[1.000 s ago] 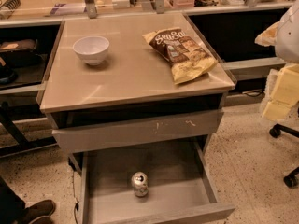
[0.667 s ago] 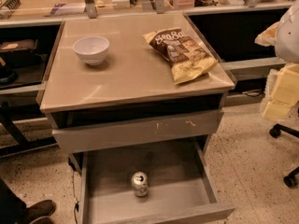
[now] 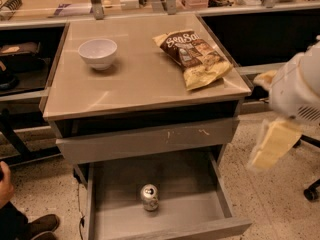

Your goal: Pick 7up can from middle drawer and place on counter

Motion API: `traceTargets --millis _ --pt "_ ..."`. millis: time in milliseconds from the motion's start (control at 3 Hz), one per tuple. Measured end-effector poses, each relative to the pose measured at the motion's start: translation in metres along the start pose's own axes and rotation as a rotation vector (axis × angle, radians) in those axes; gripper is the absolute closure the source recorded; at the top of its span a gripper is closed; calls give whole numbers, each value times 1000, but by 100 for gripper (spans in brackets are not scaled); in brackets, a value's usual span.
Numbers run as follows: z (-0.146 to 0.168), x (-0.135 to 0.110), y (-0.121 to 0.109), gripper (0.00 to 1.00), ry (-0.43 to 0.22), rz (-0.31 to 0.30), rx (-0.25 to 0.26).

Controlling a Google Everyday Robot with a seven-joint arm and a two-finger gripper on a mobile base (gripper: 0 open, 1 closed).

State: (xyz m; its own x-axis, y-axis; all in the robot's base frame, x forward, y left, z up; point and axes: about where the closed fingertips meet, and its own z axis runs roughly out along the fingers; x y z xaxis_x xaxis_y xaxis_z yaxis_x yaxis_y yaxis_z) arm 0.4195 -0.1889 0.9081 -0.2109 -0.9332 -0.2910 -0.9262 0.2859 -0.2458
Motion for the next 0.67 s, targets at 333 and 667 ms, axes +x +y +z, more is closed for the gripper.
traceTargets --millis 333,667 --pt "75 2 34 0 -80 27 -71" --pt "148 8 68 0 -141 110 -197"
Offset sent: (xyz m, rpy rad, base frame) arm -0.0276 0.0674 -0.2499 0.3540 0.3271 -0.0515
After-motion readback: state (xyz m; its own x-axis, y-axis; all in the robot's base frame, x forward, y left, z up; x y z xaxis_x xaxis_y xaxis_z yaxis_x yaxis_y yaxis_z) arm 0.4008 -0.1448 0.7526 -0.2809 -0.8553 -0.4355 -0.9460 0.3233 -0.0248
